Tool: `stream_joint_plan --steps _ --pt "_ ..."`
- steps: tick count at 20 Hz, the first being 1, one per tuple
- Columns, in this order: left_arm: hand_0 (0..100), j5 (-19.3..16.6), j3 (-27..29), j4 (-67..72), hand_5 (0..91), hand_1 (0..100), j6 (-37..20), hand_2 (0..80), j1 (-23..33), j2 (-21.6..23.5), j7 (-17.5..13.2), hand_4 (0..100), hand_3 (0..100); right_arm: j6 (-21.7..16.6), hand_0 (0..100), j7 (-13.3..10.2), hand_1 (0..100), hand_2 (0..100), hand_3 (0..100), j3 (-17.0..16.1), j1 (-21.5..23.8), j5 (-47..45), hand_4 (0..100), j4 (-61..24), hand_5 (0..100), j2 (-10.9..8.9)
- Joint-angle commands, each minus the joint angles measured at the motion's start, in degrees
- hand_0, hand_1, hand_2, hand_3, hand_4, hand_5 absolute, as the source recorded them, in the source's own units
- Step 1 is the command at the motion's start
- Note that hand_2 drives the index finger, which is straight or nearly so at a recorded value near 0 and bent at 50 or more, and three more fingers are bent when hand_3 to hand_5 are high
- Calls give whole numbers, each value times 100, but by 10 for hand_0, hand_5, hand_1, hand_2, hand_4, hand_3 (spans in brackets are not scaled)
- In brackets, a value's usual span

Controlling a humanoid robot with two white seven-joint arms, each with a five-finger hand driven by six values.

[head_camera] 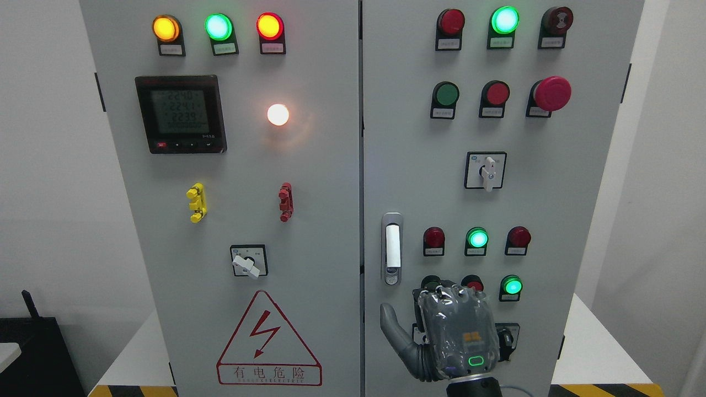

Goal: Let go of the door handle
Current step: 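Close the right hand fingers around the silver handle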

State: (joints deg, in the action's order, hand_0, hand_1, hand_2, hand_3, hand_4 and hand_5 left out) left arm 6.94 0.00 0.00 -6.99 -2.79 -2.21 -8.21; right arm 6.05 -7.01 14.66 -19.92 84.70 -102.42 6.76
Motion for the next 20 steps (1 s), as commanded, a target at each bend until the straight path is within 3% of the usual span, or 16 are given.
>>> stream_joint_plan --steps 1,3,20 --pt "120 0 62 97 0 389 5 0 -2 1 3 0 0 53 403 147 0 954 1000 -15 -187 135 907 -6 903 9" --pt "120 0 62 97 0 389 5 0 -2 1 3 0 0 185 397 297 0 954 1000 -15 -223 179 908 -6 903 9" --pt "120 0 62 97 0 389 5 0 7 1 3 0 0 309 366 543 8 951 1000 11 -513 205 908 11 909 53"
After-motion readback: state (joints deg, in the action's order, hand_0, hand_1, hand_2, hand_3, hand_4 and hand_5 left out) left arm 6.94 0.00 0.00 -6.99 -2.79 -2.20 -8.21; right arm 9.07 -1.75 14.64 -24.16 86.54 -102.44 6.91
